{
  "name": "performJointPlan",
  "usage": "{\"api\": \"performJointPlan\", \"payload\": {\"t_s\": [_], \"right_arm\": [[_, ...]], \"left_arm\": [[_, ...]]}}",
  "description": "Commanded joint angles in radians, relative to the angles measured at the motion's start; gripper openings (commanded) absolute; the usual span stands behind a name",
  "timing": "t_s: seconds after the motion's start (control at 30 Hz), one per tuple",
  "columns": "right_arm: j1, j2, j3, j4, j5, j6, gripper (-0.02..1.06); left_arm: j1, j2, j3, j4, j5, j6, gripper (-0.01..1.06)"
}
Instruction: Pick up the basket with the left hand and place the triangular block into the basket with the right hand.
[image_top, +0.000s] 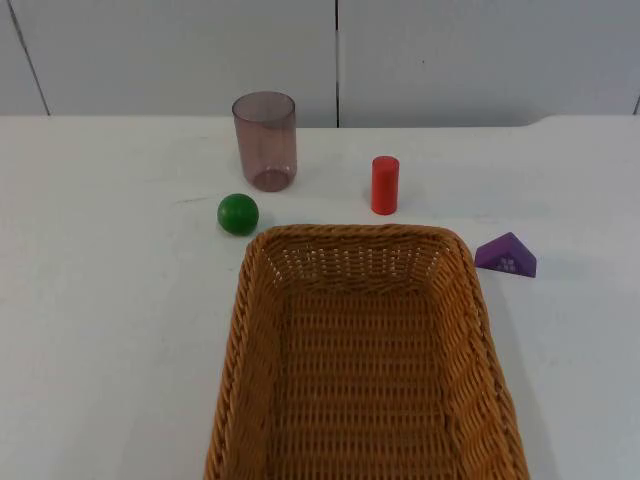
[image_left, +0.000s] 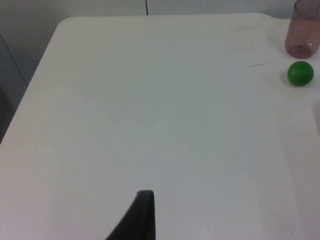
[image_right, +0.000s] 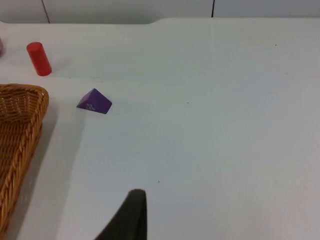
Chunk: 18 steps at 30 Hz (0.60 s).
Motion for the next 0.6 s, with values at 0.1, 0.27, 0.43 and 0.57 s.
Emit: {"api": "performJointPlan", "payload": {"t_s": [0.1, 0.27, 0.43, 0.57], "right_arm": [[-0.003, 0.122, -0.017, 0.005, -0.040, -0.010, 1.04], [-0.003, 0.253, -0.072, 0.005, -0.111, -0.010, 1.04], [-0.003, 0.402, -0.136, 0.007, -0.171, -0.010, 1.04], [-0.003, 0.502, -0.177, 0.010, -0.199, -0.010, 1.04]], "left_arm": [[-0.002, 0.114, -0.039, -0.007, -0.072, -0.005, 1.05], [-0.002, 0.278, -0.079, -0.020, -0.119, -0.005, 1.05], [-0.002, 0.446, -0.113, -0.040, -0.166, -0.005, 1.05], [-0.002, 0.569, -0.137, -0.055, -0.203, -0.005, 1.05]]}}
